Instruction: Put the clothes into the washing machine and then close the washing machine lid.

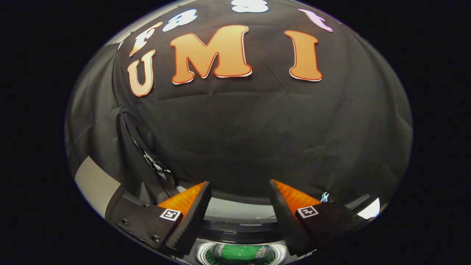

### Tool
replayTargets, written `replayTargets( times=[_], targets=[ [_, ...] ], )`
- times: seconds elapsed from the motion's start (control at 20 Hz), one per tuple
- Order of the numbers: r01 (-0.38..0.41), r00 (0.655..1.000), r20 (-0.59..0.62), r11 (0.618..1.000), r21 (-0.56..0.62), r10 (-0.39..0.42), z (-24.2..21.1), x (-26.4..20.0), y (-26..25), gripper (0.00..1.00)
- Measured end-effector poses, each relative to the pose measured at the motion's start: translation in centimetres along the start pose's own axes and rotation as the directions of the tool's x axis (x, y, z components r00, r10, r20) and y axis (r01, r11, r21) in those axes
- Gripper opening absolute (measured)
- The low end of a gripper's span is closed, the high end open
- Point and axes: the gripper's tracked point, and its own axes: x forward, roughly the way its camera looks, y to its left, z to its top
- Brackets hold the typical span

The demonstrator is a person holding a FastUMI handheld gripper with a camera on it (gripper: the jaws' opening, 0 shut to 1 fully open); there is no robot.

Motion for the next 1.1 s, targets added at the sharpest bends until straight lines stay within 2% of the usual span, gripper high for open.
replayTargets(
  times=[0.7, 1.1],
  targets=[
    [0.084, 0.994, 0.065, 0.996, 0.006, -0.084, -3.2, -6.4, 0.4, 0.99],
    [0.092, 0.993, 0.08, 0.996, -0.005, -0.091, -6.6, -10.0, 1.0, 0.99]
  ],
)
